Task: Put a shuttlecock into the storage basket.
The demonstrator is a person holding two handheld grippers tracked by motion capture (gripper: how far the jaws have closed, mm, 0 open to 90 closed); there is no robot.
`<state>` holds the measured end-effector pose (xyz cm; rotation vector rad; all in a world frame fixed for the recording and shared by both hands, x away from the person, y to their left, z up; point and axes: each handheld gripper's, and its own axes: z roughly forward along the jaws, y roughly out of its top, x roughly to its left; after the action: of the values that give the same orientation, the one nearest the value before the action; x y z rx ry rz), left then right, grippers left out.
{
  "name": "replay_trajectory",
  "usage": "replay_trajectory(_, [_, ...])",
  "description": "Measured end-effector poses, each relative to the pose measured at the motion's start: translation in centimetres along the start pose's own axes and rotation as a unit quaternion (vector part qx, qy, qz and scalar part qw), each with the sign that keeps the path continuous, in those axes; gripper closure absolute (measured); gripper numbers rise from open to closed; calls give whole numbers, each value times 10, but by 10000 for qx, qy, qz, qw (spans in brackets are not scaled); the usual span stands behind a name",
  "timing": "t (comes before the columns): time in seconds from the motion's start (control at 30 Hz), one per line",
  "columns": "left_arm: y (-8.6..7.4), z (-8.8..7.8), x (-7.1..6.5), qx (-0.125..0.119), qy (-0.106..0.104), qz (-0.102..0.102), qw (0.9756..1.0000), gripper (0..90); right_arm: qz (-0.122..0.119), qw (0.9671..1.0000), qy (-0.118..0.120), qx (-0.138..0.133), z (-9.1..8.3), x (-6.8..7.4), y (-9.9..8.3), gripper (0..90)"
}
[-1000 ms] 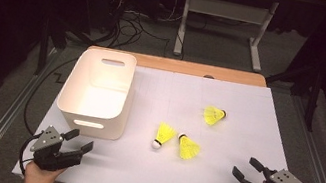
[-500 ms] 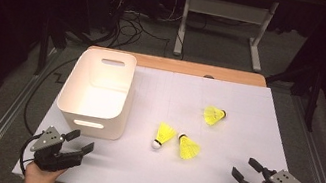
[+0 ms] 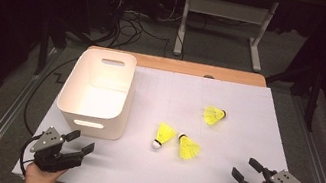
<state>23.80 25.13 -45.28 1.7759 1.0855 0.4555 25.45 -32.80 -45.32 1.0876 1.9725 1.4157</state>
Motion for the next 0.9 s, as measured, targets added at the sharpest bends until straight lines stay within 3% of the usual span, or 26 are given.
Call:
replay_trajectory(0.33, [1,-2,-7,-116,-89,-44,9999,312,-38,10000,26,0,0,1,0,284])
replay_trajectory(0.9, [4,1,-19,-90,-196,96,9997,315,-10,10000,37,-10,0,0,0,280])
